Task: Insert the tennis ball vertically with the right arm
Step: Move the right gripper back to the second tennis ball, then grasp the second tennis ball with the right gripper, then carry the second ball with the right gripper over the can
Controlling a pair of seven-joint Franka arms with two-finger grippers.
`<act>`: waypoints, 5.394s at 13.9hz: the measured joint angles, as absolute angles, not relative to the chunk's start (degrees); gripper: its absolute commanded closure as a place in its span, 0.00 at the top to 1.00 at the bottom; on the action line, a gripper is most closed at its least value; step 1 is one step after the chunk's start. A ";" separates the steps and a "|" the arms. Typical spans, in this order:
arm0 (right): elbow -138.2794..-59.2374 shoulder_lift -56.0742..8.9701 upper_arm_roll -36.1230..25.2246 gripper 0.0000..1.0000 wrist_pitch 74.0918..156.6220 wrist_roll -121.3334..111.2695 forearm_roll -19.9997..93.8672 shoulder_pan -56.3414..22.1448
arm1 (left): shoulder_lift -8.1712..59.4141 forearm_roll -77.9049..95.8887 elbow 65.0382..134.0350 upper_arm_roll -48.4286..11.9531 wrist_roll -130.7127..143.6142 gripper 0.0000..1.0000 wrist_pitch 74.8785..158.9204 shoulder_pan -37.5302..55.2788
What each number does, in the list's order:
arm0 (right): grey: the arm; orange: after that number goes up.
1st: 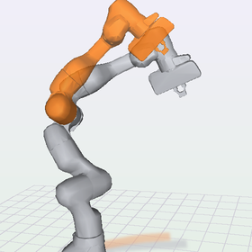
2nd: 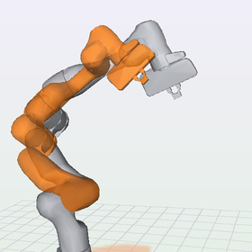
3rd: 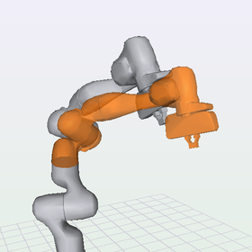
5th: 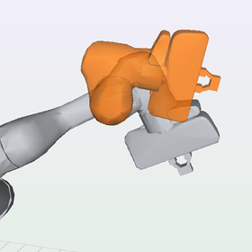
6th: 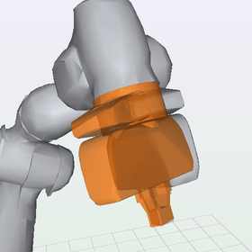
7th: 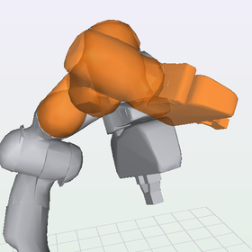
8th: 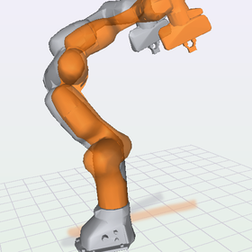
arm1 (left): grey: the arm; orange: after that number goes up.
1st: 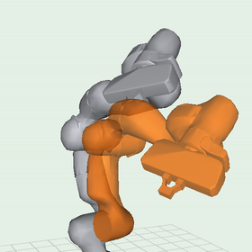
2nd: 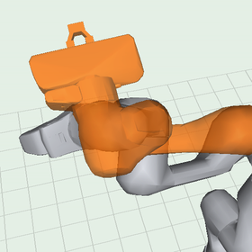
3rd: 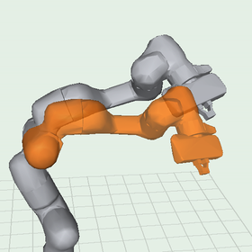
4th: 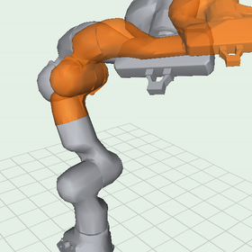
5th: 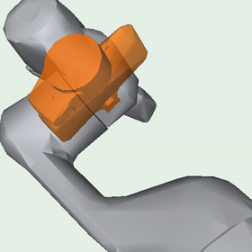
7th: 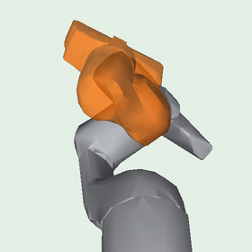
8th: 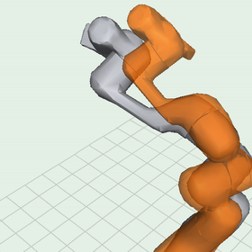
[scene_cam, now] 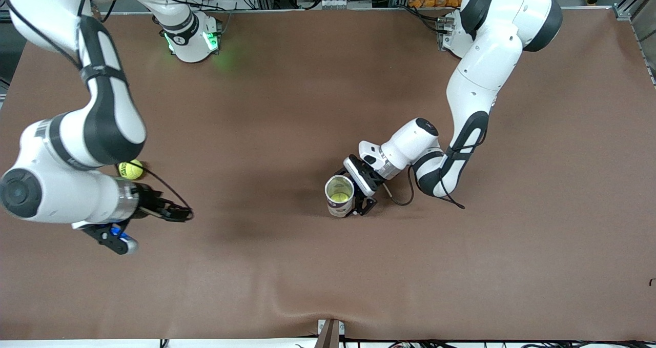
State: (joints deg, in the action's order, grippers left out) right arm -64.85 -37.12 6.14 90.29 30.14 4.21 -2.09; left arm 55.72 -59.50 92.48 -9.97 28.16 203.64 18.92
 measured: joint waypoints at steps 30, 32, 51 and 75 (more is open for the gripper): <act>-115.63 -27.53 -15.05 0.13 127.01 -5.11 4.18 -1.29 | 55.75 -60.94 92.60 -10.43 28.16 0.84 203.64 18.45; -115.61 -27.22 -15.04 0.04 127.01 -5.17 4.19 -1.31 | 55.75 -60.94 92.61 -10.43 28.16 0.84 203.64 18.45; -77.74 -28.45 -13.53 0.00 103.08 50.23 29.86 -21.27 | 55.83 -61.66 92.86 -10.46 28.16 0.84 203.64 18.43; -70.76 -37.73 -8.17 0.29 122.03 88.66 28.74 -41.41 | 59.35 -81.05 93.14 -20.14 28.16 0.81 204.38 5.71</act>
State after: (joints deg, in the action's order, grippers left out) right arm -70.76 -37.73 -8.17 122.03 88.66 28.74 -41.41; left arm 59.35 -81.05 93.14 -20.14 28.16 204.38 5.71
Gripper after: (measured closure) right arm 0.339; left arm 0.189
